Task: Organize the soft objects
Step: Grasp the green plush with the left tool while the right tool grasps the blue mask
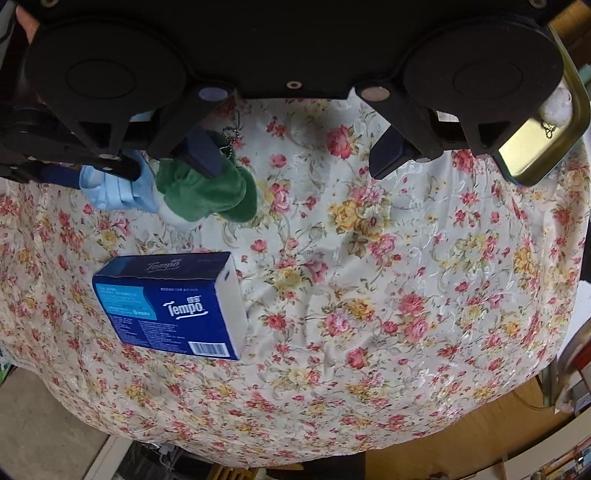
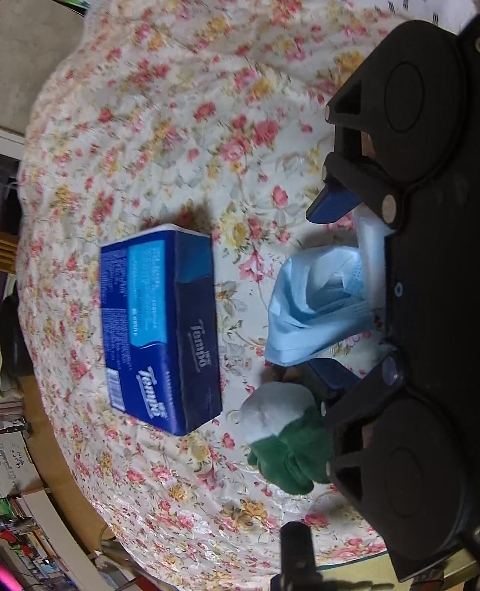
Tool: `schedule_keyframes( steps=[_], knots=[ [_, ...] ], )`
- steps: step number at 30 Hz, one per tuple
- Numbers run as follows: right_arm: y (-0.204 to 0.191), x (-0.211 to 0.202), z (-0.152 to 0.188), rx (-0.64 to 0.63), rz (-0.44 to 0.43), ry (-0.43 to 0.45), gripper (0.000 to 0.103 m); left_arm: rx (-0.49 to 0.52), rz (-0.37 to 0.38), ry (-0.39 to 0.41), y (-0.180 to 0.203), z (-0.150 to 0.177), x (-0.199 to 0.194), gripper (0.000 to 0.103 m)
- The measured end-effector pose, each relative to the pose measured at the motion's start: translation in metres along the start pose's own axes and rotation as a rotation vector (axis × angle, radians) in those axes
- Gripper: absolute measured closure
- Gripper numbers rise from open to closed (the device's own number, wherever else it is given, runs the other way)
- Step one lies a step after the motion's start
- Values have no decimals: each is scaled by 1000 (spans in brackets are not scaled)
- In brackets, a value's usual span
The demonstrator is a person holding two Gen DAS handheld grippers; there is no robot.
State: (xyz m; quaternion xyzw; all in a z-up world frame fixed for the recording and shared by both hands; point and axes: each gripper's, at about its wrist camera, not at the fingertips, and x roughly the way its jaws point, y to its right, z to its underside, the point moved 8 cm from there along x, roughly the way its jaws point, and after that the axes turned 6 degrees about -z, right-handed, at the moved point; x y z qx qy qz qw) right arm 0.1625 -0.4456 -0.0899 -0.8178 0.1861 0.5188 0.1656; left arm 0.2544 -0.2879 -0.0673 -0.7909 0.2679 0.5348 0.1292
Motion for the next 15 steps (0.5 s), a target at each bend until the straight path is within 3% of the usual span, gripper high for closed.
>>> schedule_keyframes(
  steps=[1, 2, 3, 9, 10, 15],
  knots=[
    [2, 4, 1, 7, -4, -18, 41, 8, 6, 3, 3, 0, 1, 18],
    [5, 6, 2, 16, -9, -39, 58, 18, 15, 6, 6, 0, 1, 18],
    [8, 5, 2, 30, -17, -47, 62, 28, 23, 10, 10, 1, 2, 18],
    [30, -19, -11, 144, -38, 50, 66, 121, 27, 59, 35, -1, 1, 12],
    [33, -22, -12, 154, -36, 62, 66, 139, 28, 64, 41, -1, 2, 7],
    [43, -28, -8, 175, -26, 75, 66, 223, 1, 52, 63, 2, 16, 4]
  ],
)
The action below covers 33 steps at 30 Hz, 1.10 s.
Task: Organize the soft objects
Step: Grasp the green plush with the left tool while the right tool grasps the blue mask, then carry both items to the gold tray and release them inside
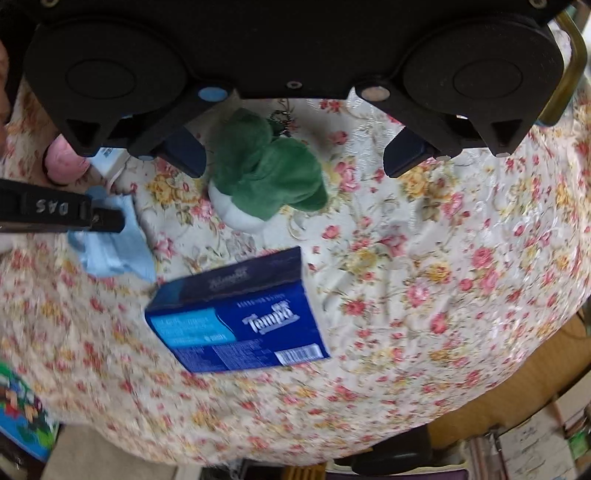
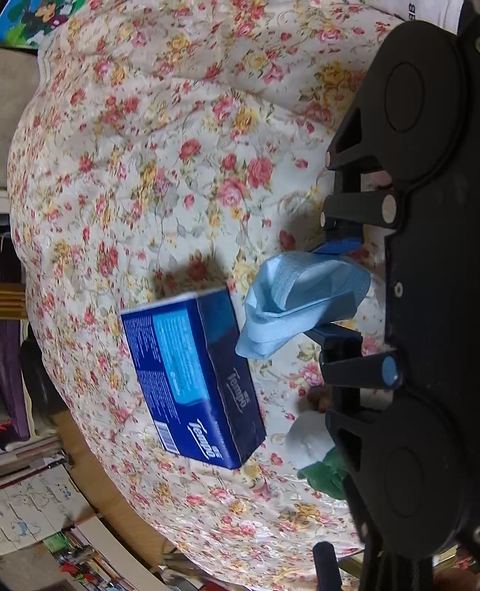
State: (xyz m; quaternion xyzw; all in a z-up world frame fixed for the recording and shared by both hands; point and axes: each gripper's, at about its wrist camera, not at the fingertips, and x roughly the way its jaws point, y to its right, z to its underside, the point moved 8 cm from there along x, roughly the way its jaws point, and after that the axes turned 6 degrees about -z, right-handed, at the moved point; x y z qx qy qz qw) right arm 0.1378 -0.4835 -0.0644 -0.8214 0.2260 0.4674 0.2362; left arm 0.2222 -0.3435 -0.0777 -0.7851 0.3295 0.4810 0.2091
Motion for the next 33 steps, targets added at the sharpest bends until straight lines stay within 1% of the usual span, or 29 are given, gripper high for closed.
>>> schedule_keyframes(
  steps=[5, 8, 9, 10, 11, 12, 14, 18, 21, 23, 25, 29, 31, 33],
  knots=[
    [7, -3, -3, 19, -9, 12, 66, 68, -61, -35, 17, -1, 21, 4],
    [8, -9, -3, 18, -11, 25, 66, 81, -46, -57, 26, -5, 30, 6],
    [9, -10, -3, 18, -12, 29, 66, 71, -39, -74, 27, -6, 33, 20],
    [9, -11, -3, 20, -12, 32, 66, 57, -22, -98, 27, -6, 37, 45],
    [10, -12, -3, 22, -12, 35, 66, 36, 13, -128, 27, -6, 41, 49],
    [10, -14, -3, 21, -12, 39, 66, 6, 27, -141, 24, -6, 43, 49],
    [9, -17, -3, 17, -6, 47, 66, -39, 43, -131, 18, -6, 39, 51],
    [3, -29, -2, -5, 4, 71, 66, -72, -1, -94, -5, -2, 15, 51],
    [-8, -41, 1, -26, 12, 92, 66, -122, 4, -72, -30, 4, -11, 51],
    [-19, -50, 6, -31, -4, 98, 66, -157, -4, -59, -52, 10, -30, 51],
    [-35, -60, 10, -46, -23, 105, 66, -187, -23, -42, -75, 17, -48, 51],
    [-80, -84, 21, -116, -58, 132, 66, -231, -90, -7, -124, 36, -81, 51],
    [-106, -95, 30, -154, -96, 133, 66, -262, -109, 8, -149, 49, -93, 50],
    [-135, -105, 42, -198, -138, 126, 66, -299, -134, 4, -173, 62, -99, 50]
  ],
)
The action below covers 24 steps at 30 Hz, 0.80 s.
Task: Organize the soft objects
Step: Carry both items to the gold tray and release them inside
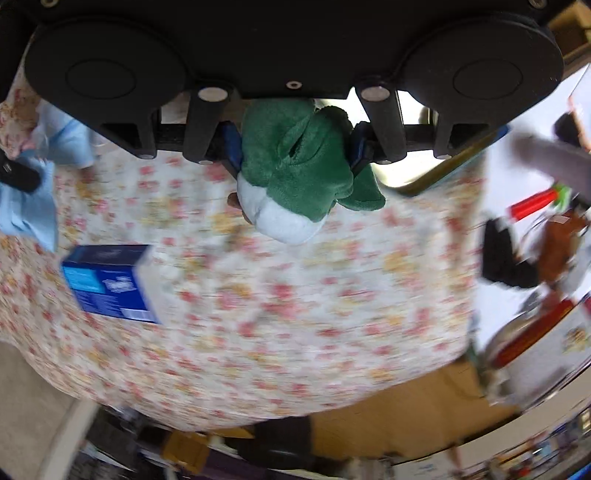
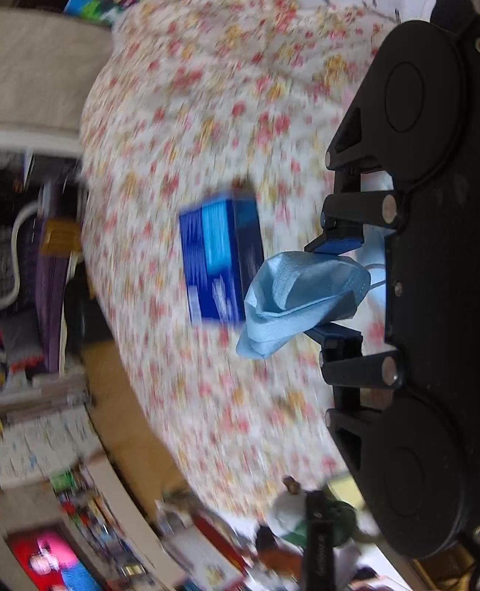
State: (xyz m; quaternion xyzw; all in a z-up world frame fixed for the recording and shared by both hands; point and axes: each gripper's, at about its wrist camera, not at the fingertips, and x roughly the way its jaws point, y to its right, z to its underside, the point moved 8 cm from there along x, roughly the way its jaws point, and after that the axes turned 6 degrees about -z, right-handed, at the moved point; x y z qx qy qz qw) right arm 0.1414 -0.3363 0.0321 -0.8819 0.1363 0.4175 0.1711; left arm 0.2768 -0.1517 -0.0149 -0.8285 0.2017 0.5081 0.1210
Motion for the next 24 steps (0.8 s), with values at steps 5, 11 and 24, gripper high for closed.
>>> schedule_keyframes(
  steps=[5, 11, 24],
  knots=[
    [-77, -8, 25, -95, -101, -38, 66, -56, -77, -9, -62, 11, 6, 50],
    [-151, 0, 65, -179, -178, -113, 66, -128, -13, -136, -98, 33, 35, 50],
    [-208, 30, 112, -247, -189, -240, 66, -145, 38, -142, -99, 38, 33, 48]
  ],
)
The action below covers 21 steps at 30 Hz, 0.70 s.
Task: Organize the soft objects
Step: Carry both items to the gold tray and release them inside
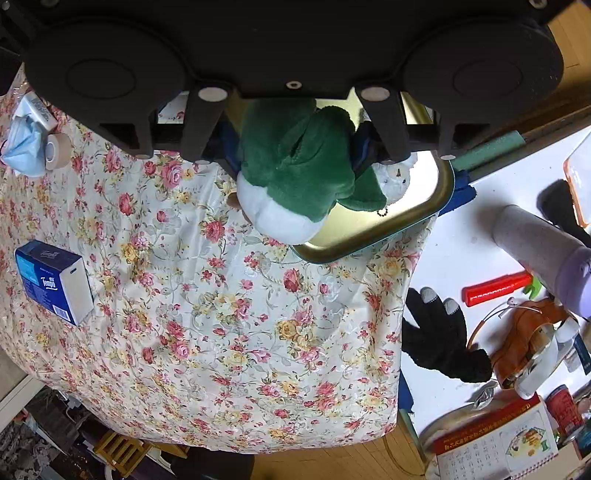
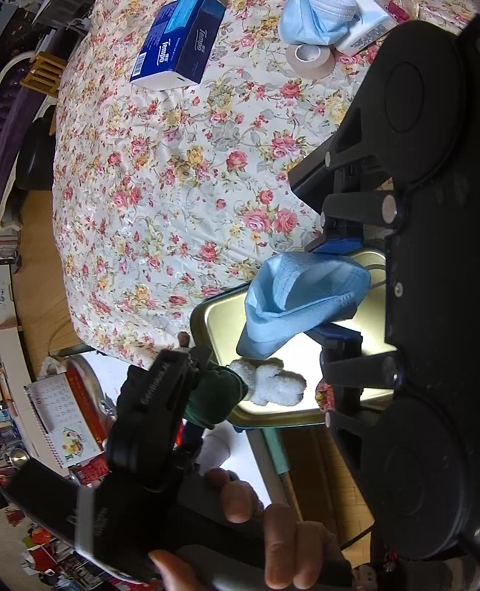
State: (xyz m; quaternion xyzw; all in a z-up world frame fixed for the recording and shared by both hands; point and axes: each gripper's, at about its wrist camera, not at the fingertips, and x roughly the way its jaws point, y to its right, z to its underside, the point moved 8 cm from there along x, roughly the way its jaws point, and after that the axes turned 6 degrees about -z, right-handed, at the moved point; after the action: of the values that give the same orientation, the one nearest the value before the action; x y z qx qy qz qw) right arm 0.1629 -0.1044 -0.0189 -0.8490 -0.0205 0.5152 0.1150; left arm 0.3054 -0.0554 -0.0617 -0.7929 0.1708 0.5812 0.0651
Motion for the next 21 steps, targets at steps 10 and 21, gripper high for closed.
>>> schedule_keyframes(
  steps=[10, 21],
  knots=[
    [3, 5, 4, 13, 0, -16, 64, 1, -26, 25, 1, -2, -2, 30],
    [-8, 9, 6, -12, -17, -14, 40, -1, -43, 15, 1, 0, 1, 29]
  ],
)
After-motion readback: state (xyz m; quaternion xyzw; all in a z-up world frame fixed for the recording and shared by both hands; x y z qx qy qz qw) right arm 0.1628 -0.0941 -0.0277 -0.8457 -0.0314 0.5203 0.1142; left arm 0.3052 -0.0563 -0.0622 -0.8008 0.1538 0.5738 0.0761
